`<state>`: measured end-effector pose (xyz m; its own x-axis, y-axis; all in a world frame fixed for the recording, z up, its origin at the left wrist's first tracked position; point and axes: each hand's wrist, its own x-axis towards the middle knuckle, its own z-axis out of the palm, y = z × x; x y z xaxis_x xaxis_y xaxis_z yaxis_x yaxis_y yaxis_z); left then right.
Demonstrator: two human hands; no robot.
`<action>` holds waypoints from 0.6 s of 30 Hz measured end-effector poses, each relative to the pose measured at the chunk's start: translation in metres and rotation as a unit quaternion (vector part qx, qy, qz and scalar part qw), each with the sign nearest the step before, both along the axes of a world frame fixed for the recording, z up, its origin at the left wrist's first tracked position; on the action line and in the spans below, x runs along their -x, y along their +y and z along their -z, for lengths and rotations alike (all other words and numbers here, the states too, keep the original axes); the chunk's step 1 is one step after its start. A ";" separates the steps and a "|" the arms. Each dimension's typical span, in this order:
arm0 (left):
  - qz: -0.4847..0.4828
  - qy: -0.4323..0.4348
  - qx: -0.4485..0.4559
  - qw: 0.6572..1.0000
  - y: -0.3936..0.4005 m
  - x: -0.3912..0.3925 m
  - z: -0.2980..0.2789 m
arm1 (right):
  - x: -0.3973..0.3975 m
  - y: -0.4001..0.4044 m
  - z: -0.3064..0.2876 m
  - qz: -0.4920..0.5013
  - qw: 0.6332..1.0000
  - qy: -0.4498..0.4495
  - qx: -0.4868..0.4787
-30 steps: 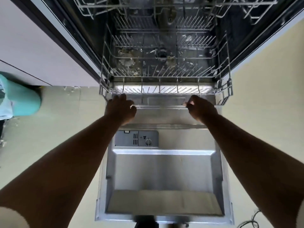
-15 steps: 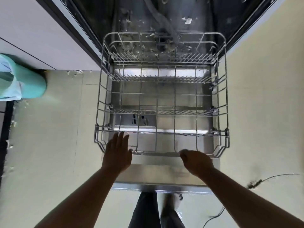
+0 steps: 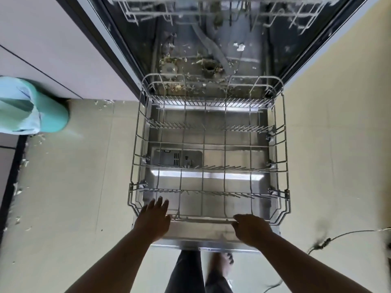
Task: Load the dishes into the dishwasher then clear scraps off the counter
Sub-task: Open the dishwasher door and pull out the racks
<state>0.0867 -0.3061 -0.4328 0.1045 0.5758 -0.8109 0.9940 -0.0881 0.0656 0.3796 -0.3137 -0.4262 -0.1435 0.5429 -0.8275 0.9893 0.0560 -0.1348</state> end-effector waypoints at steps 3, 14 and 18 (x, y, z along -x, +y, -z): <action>-0.007 -0.024 -0.069 0.997 0.048 -0.001 -0.034 | -0.002 0.044 -0.029 -0.009 0.998 -0.009 -0.061; 0.111 -0.058 -0.439 0.890 0.328 -0.027 -0.208 | 0.008 0.323 -0.198 0.027 0.869 0.024 -0.494; 0.094 -0.026 -0.411 0.906 0.373 -0.028 -0.218 | 0.008 0.373 -0.216 0.026 0.892 -0.026 -0.450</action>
<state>0.1147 0.0667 -0.2147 0.2896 0.9512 -0.1063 0.9537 -0.2962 -0.0524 0.3712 0.0595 -0.2103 -0.0730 0.9956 -0.0581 0.9973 0.0723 -0.0132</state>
